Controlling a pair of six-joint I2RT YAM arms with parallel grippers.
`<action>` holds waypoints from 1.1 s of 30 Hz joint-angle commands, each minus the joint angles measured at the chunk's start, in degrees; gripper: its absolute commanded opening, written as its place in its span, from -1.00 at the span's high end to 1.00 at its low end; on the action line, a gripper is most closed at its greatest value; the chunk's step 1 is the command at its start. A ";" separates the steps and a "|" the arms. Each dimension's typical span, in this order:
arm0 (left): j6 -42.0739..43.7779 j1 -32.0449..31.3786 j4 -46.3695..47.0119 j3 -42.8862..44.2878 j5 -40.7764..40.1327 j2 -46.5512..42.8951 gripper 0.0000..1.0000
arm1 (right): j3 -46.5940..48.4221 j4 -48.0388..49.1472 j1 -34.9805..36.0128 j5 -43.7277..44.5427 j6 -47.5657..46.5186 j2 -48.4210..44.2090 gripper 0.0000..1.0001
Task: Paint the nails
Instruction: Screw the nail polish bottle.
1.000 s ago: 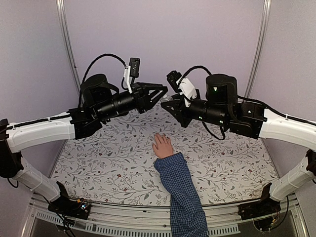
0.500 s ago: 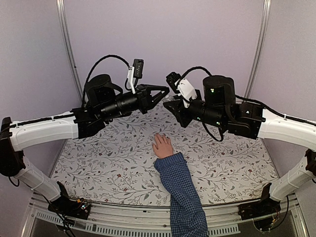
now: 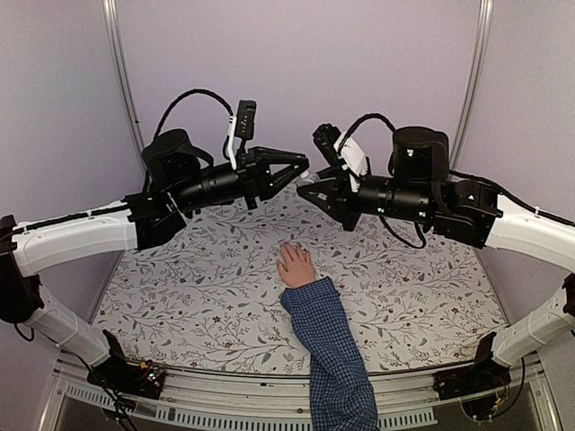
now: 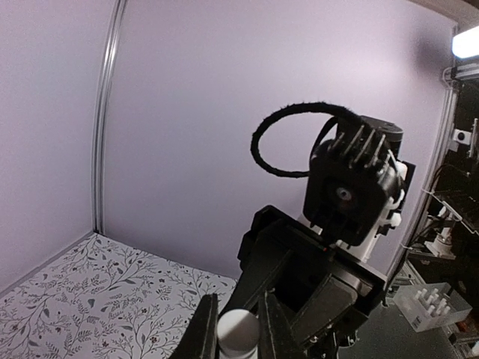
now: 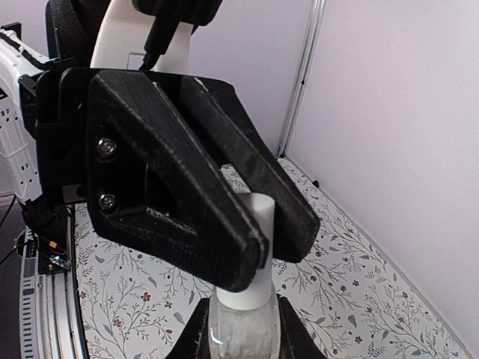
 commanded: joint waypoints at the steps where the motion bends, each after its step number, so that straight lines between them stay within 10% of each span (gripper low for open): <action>1: 1.14 -0.74 -0.34 -1.33 10.13 0.29 1.00 | 0.71 4.17 0.75 -17.89 -2.79 -1.26 1.00; 33: 10.13 -2.43 -8.54 3.94 28.93 3.68 1.00 | 9.37 2.65 -2.01 -66.49 -1.87 1.46 1.00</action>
